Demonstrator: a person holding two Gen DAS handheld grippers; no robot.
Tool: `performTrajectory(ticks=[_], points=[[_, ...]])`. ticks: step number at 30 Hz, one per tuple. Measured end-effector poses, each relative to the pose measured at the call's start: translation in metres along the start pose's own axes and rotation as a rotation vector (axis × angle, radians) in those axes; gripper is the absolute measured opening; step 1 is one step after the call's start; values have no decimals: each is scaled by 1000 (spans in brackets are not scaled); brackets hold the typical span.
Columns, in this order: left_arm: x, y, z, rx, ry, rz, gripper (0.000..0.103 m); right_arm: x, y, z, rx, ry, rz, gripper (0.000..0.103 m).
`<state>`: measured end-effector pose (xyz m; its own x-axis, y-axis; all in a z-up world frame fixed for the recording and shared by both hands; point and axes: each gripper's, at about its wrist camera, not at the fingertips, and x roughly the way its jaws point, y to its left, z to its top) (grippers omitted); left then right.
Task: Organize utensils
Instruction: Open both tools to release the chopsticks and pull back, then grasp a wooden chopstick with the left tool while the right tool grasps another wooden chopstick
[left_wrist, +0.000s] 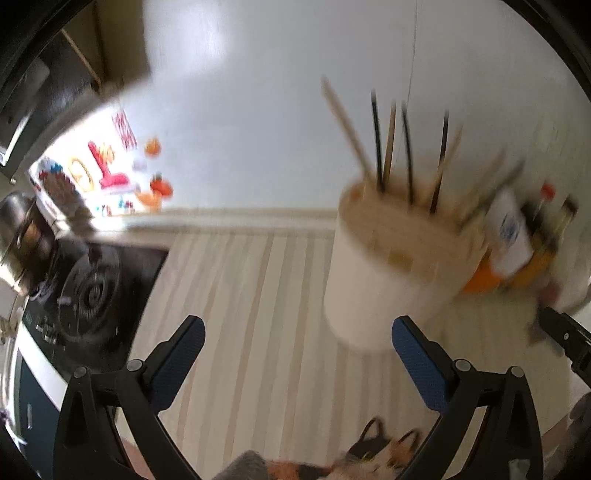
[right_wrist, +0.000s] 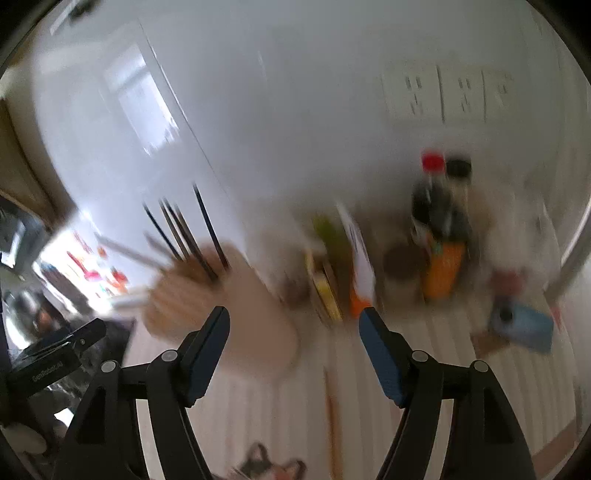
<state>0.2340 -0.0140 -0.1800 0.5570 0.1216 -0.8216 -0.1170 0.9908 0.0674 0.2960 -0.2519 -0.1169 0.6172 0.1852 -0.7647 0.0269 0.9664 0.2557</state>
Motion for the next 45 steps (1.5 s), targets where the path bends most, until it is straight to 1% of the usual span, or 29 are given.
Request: performTrajectory(ticks=[2, 3, 4, 5, 6, 8, 9, 11, 13, 14, 15, 16, 17, 18, 21, 23, 26, 28, 31, 34, 35, 36, 37, 39, 40, 41, 43, 44, 45], points=[[19, -4, -19, 12, 69, 39, 103, 19, -6, -19, 2, 77, -5, 74], [29, -6, -28, 20, 102, 50, 103, 36, -10, -33, 4, 143, -21, 74], [37, -8, -35, 26, 131, 53, 103, 48, -14, -44, 9, 189, -26, 72], [45, -9, -42, 29, 157, 54, 103, 63, -18, -57, 15, 246, -25, 64], [54, -10, -52, 33, 188, 56, 103, 74, -22, -65, 23, 286, -33, 51], [67, -12, -64, 36, 235, 62, 103, 99, -34, -88, 43, 379, -51, 42], [70, -13, -69, 36, 251, 60, 103, 108, -38, -97, 48, 410, -62, 37], [77, -14, -78, 36, 286, 56, 103, 120, -44, -111, 51, 455, -75, 32], [81, -17, -83, 41, 304, 56, 103, 130, -51, -124, 57, 498, -77, 27], [82, -19, -86, 47, 308, 56, 103, 135, -53, -131, 54, 521, -88, 21], [82, -21, -87, 52, 311, 54, 103, 140, -57, -139, 56, 545, -89, 13], [82, -24, -89, 59, 312, 54, 103, 139, -59, -141, 65, 535, -69, 12], [82, -27, -90, 66, 311, 55, 103, 139, -61, -144, 64, 532, -83, 8], [82, -29, -91, 74, 310, 54, 103, 138, -62, -145, 59, 526, -88, 6], [79, -39, -92, 97, 306, 45, 103, 137, -67, -147, 38, 522, -142, 6], [77, -48, -92, 110, 303, 31, 103, 135, -78, -148, 43, 530, -159, 6], [76, -75, -89, 145, 308, -11, 103, 129, -94, -149, 47, 538, -204, 6], [76, -100, -87, 173, 315, -52, 103, 124, -115, -151, 70, 547, -227, 6], [85, -138, -85, 206, 339, -92, 103, 116, -155, -150, 109, 559, -262, 6], [100, -174, -88, 232, 398, -154, 103, 108, -192, -149, 157, 564, -300, 6], [106, -186, -91, 243, 419, -170, 99, 106, -200, -149, 167, 564, -307, 6], [111, -196, -93, 254, 431, -179, 93, 103, -211, -149, 181, 565, -318, 6], [115, -202, -95, 266, 439, -180, 90, 101, -221, -150, 199, 566, -323, 6], [123, -218, -100, 299, 451, -171, 73, 97, -239, -151, 228, 568, -315, 6], [125, -223, -102, 310, 455, -168, 69, 97, -244, -152, 236, 571, -308, 6], [128, -228, -104, 321, 456, -158, 58, 97, -249, -154, 242, 570, -299, 6], [127, -232, -105, 322, 431, -158, 46, 93, -259, -156, 243, 570, -291, 7], [125, -235, -106, 322, 424, -169, 36, 92, -260, -158, 239, 570, -293, 7], [124, -237, -107, 326, 421, -183, 20, 91, -263, -154, 235, 569, -298, 7]])
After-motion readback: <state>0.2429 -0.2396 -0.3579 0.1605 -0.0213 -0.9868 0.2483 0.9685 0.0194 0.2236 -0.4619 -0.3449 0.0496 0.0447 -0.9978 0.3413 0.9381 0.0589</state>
